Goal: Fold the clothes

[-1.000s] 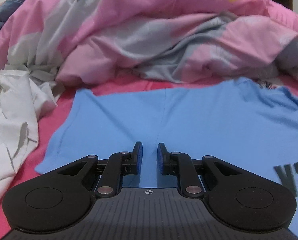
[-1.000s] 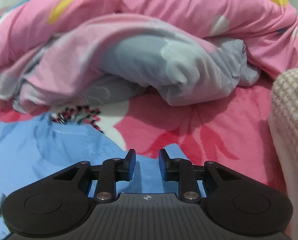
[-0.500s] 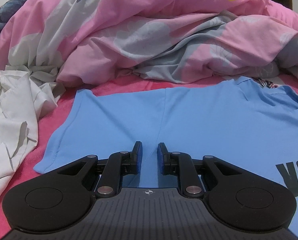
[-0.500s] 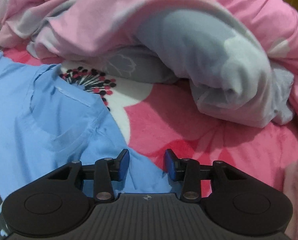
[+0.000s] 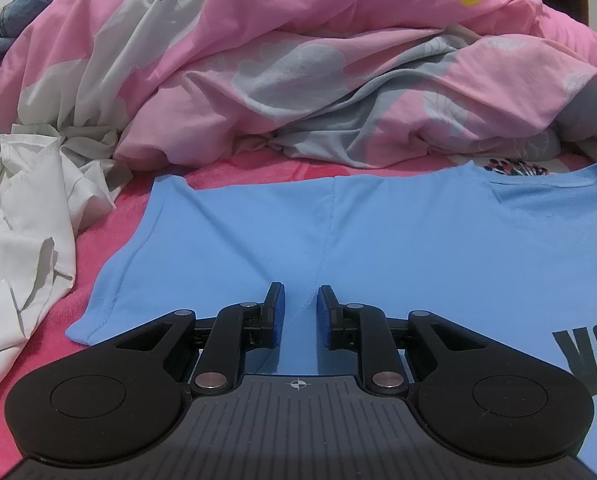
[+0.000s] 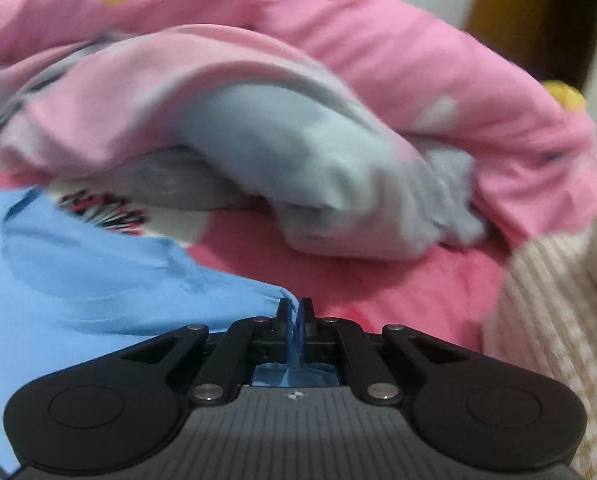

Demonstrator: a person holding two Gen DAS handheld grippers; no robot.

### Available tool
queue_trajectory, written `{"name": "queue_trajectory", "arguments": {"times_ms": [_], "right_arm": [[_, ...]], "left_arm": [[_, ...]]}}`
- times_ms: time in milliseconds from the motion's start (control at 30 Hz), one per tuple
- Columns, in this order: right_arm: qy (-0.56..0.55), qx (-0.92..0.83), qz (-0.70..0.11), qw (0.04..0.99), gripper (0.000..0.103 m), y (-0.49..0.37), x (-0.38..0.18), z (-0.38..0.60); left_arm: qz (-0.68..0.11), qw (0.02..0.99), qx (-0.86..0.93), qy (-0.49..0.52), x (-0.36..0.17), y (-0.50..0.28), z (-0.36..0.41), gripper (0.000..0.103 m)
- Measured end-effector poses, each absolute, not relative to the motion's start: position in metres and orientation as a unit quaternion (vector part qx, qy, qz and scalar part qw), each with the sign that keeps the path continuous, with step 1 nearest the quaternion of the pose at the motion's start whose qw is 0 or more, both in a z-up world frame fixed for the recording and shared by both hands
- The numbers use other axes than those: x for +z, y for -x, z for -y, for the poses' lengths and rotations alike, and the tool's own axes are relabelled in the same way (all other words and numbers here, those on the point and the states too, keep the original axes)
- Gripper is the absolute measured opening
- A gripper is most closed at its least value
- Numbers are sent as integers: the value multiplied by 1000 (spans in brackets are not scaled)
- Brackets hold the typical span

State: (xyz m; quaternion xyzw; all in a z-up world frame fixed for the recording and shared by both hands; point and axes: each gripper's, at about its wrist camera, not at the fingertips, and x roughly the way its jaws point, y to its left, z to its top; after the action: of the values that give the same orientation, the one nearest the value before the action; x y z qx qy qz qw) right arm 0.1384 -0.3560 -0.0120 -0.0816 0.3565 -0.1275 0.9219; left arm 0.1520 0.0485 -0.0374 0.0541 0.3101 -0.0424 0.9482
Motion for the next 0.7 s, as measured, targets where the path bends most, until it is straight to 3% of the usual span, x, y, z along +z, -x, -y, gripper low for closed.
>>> {"name": "queue_trajectory", "arguments": {"times_ms": [267,300,400,433,567,700], "right_arm": [[93,-155,-369,912,4,-152,-42,356],[95,-158,-370,910,7,-153,-44,355],[84,-171,-357,914,31,-143,-27,354],[82,-176,-347,918,32,-140,-19,352],[56,-160,-315,934,33,-133,10,340],[-17,-57,-335,940,30,-154,17,304]], "left_arm": [[-310,948,-42,-55,-38,-152,-48,19],[-310,948,-42,-55,-38,-152,-48,19],[-310,948,-42,-54,-38,-151,-48,19],[-310,948,-41,-54,-38,-151,-48,19],[-311,948,-41,-55,-38,-151,-47,19],[-310,948,-39,-56,-38,-151,-47,20]]}}
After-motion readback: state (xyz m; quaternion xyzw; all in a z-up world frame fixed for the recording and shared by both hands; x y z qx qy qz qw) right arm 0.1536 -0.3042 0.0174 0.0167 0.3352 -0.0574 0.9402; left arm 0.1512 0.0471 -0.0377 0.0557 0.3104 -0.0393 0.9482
